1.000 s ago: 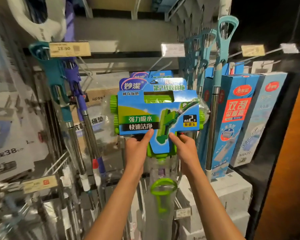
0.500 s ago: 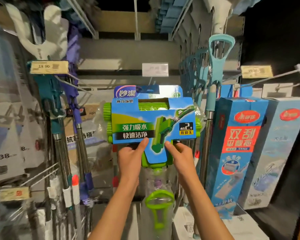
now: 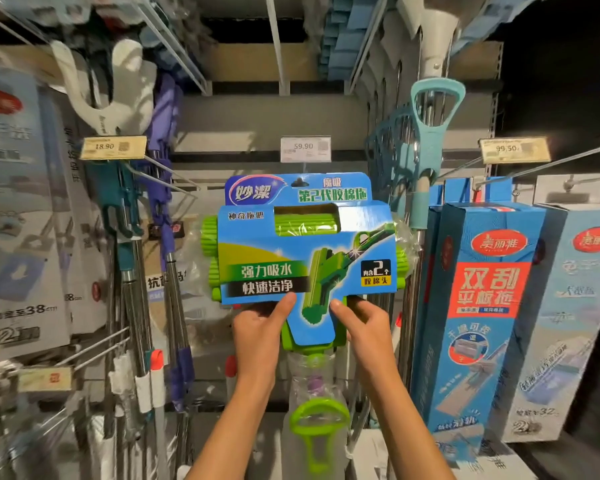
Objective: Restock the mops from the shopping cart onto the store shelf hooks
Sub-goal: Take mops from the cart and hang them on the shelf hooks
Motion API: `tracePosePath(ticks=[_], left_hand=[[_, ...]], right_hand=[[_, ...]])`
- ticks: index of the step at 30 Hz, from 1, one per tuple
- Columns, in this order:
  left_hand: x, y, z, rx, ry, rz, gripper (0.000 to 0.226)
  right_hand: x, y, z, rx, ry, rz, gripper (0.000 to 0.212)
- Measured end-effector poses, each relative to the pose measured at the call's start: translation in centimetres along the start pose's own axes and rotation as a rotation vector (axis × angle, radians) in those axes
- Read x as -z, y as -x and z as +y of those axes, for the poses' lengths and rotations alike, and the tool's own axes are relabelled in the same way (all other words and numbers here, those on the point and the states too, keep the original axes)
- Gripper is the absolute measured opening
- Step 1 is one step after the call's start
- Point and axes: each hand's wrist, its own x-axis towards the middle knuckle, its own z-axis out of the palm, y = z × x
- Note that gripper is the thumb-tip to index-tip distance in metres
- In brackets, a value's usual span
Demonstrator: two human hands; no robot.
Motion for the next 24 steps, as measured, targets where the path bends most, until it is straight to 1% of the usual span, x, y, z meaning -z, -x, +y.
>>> tracePosePath(ticks=[2,5,8,12,16,18,21,22,24], left_hand=[[-0.1,-0.2,0.5,-0.029,0.014,-0.008,0.056],[-0.1,-0.9,1.0,-0.06,0.018,-0.02,0.053],[0.0,-1.5,1.4,-0.046,0.029,-0.045,0.044],[-0.3,-2.5,1.6,0.016,0.032,-0.072,0.021],[-0.6,-3.1,1.1,0.045,0.013,-0.069,0.017],[-0.6,-3.4,0.6,0.074,0.005,-0.059,0.022],[-0.6,-4.0,-0.2,0.093,0.022,-0.042,0.058],[-0.7,-4.2,-0.3,0.101,0.018,-0.043,0.059],[-1.1,-4.8,-0.5,0.127,0.02,-0.044,0.035]], right_hand=[[-0.2,-0.1,-0.4,0.018,0.0,0.001,0.008],[-0.6,-0.4,-0.9,0.045,-0.007,0.007,0.007],[-1.0,-0.7,-1.1,0.058,-0.002,0.02,0.011],[-1.3,-1.3,-1.4,0.056,-0.024,0.053,0.011],[-1.4,-1.8,-1.2,0.039,-0.028,0.063,0.011],[-1.4,-2.1,-0.8,0.026,-0.022,0.068,0.007],[-1.5,-2.7,-0.4,0.016,-0.017,0.077,0.004],[-1.5,-2.9,-0.3,0.014,-0.015,0.08,0.004],[-1.6,-3.5,-0.2,0.007,-0.016,0.084,0.002]])
